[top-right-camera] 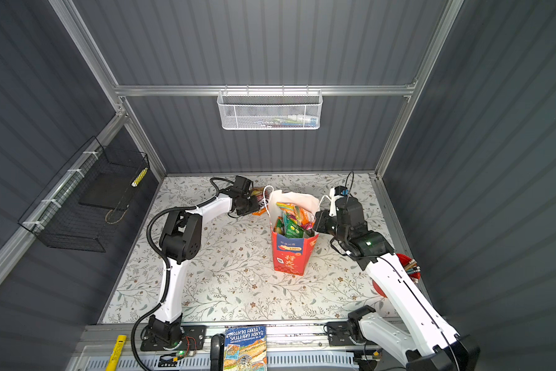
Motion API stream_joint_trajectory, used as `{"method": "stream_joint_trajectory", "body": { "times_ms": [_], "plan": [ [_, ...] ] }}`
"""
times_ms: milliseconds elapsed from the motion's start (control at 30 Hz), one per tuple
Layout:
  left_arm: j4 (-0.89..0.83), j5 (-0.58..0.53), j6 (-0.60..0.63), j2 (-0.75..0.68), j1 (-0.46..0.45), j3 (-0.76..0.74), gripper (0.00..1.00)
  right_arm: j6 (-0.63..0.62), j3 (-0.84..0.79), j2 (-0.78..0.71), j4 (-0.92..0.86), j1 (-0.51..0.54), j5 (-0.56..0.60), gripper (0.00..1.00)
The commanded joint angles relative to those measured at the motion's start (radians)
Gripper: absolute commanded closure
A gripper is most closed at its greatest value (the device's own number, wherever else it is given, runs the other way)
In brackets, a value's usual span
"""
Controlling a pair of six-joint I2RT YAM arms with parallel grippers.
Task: Place the snacks into the paper bag
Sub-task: 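Grasp the FOX'S Fruits oval candy packet with the left gripper, then lift the FOX'S Fruits packet and carry it over the bag with the left gripper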
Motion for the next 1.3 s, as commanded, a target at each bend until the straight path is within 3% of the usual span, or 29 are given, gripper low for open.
{"method": "stream_joint_trajectory", "body": {
  "times_ms": [0,300,633,1000,1267],
  "plan": [
    [-0.075,-0.006,0.008,0.052,0.005,-0.011,0.72,-0.011,-0.003,-0.027,0.017,-0.002,0.025,1.0],
    [0.015,0.089,-0.031,-0.07,0.005,-0.132,1.0,-0.01,-0.001,-0.046,0.014,-0.002,0.015,1.0],
    [0.019,0.049,-0.045,-0.373,0.013,-0.321,1.0,-0.006,0.0,-0.023,0.022,-0.002,-0.009,1.0],
    [-0.125,-0.019,-0.009,-0.663,0.021,-0.415,1.0,0.0,0.003,-0.024,0.022,-0.002,-0.03,1.0],
    [-0.227,0.028,0.019,-0.942,0.021,-0.412,1.0,0.011,-0.004,0.015,0.041,-0.002,-0.057,1.0]
  ]
}}
